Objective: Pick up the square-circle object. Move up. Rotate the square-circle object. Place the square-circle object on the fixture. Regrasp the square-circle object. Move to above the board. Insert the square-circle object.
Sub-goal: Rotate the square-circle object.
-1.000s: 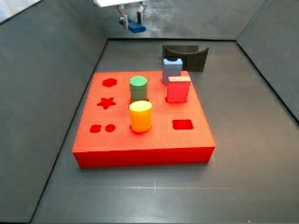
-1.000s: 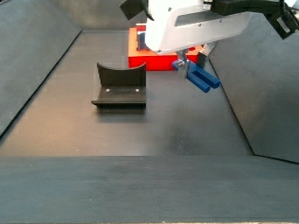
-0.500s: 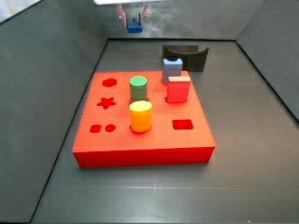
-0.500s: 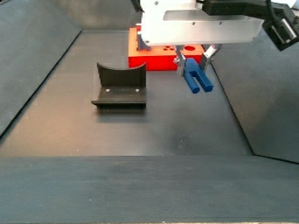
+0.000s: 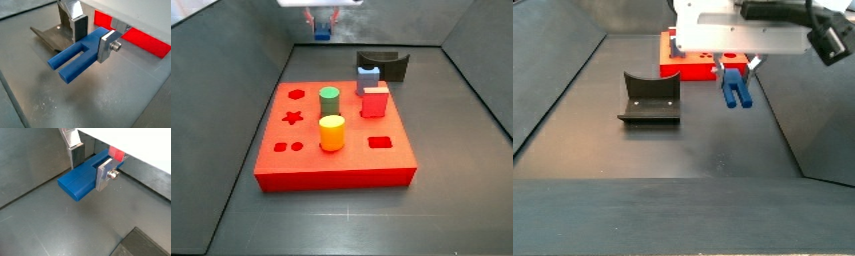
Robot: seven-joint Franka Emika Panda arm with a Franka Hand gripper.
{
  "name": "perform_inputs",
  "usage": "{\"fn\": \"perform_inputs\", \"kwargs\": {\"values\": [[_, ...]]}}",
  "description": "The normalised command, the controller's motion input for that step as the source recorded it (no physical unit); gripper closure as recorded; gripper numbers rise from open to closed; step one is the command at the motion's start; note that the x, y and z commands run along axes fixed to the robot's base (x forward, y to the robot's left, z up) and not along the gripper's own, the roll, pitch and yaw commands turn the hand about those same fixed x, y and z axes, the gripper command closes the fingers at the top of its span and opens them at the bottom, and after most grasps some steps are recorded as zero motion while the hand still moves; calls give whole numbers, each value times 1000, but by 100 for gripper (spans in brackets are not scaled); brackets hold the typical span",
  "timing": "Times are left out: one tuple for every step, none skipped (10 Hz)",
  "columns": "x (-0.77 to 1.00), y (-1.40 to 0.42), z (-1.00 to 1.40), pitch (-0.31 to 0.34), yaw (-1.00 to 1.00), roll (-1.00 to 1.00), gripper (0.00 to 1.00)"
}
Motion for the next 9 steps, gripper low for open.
{"fn": "perform_inputs", "kwargs": {"values": [[22,-2,-1000,-32,39,-14,100],[31,-1,-1000,-47,30,-45,100],[34,2,-1000,-52,25,-61,100],[44,8,-1000,-63,14,-100,100],[47,11,-1000,-64,11,-115,100],[48,16,-888,-72,5,-142,100],[48,17,-800,-80,3,-159,100],[43,18,-698,-87,3,-176,100],[44,21,-651,-95,0,-180,100]]}}
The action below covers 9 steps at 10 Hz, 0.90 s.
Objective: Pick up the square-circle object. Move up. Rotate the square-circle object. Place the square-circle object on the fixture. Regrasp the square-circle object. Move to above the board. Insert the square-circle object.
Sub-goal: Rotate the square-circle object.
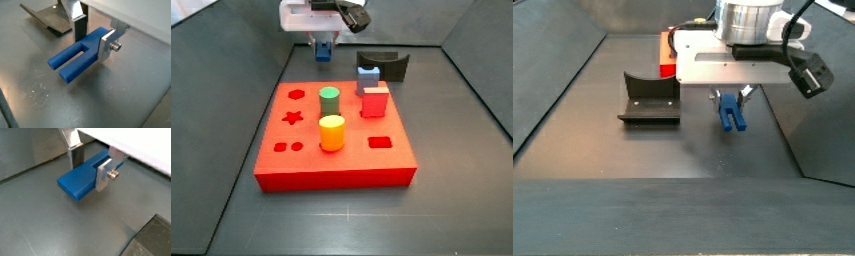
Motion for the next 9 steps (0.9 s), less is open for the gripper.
{"fn": "perform_inputs", "kwargs": {"values": [[37,21,-570,-104,-2,-191,100],[36,22,-509,-110,0,-200,100],[37,26,-440,-116,-4,-207,100],[36,27,-410,-115,-7,-211,100],[35,32,-341,-119,-12,-216,100],[31,33,-297,-130,-10,-218,100],[25,31,-255,-141,-10,-220,100],[23,28,-212,-145,-11,-224,100],[25,30,-161,-144,-9,-233,100]]}}
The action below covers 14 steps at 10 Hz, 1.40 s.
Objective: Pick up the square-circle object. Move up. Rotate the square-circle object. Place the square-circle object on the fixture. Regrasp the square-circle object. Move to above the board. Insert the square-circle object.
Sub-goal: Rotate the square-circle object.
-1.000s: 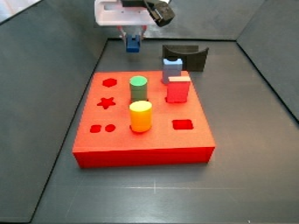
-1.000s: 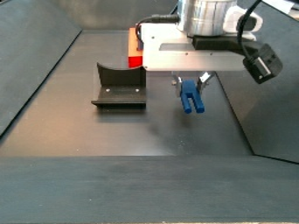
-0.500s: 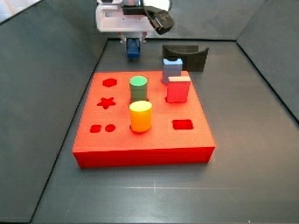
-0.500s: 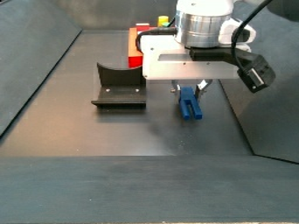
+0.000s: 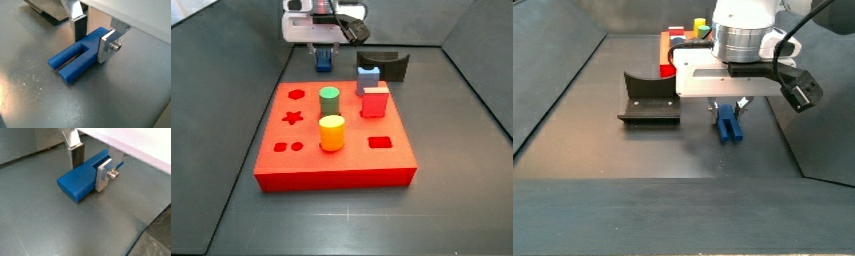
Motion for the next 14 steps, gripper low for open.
{"fn": "perform_inputs", "kwargs": {"values": [[0,0,0,0,0,0,0],[0,0,1000,0,0,0,0],[-9,0,1000,14,-1,1,0],[-17,2,1000,37,-4,12,0],[-10,4,1000,74,-12,30,0],[-10,5,1000,86,-14,43,0],[-17,4,1000,100,-13,71,0],[-22,3,1000,102,-8,92,0],[-26,0,1000,109,-1,117,0],[-29,-3,941,112,3,128,0],[-30,-8,787,113,16,147,0],[0,0,0,0,1000,0,0],[-7,-1,-152,1,1000,1,0],[-14,0,-228,2,1000,2,0]]}}
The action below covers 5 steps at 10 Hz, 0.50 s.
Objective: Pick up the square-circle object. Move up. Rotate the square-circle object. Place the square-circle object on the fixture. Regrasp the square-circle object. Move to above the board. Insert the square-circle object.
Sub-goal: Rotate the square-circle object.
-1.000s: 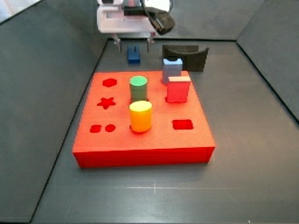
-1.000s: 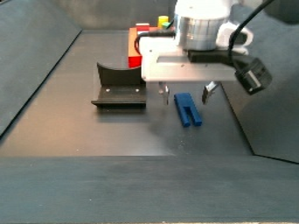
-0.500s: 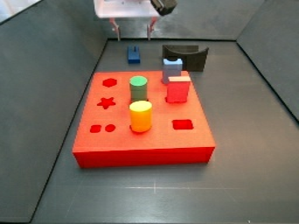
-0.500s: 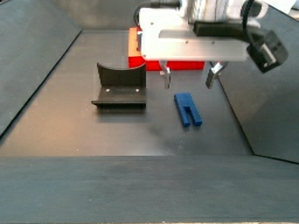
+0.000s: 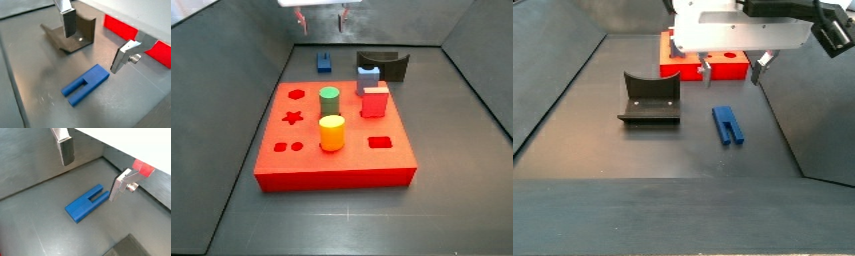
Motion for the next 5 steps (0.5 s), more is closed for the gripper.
{"fn": "perform_inputs", "kwargs": {"values": [[28,5,-225,0,1000,3,0],[36,0,-151,-1,1000,2,0],[32,1,-69,-1,1000,0,0],[29,4,-56,-1,1000,0,0],[27,3,-55,-1,1000,0,0]]}}
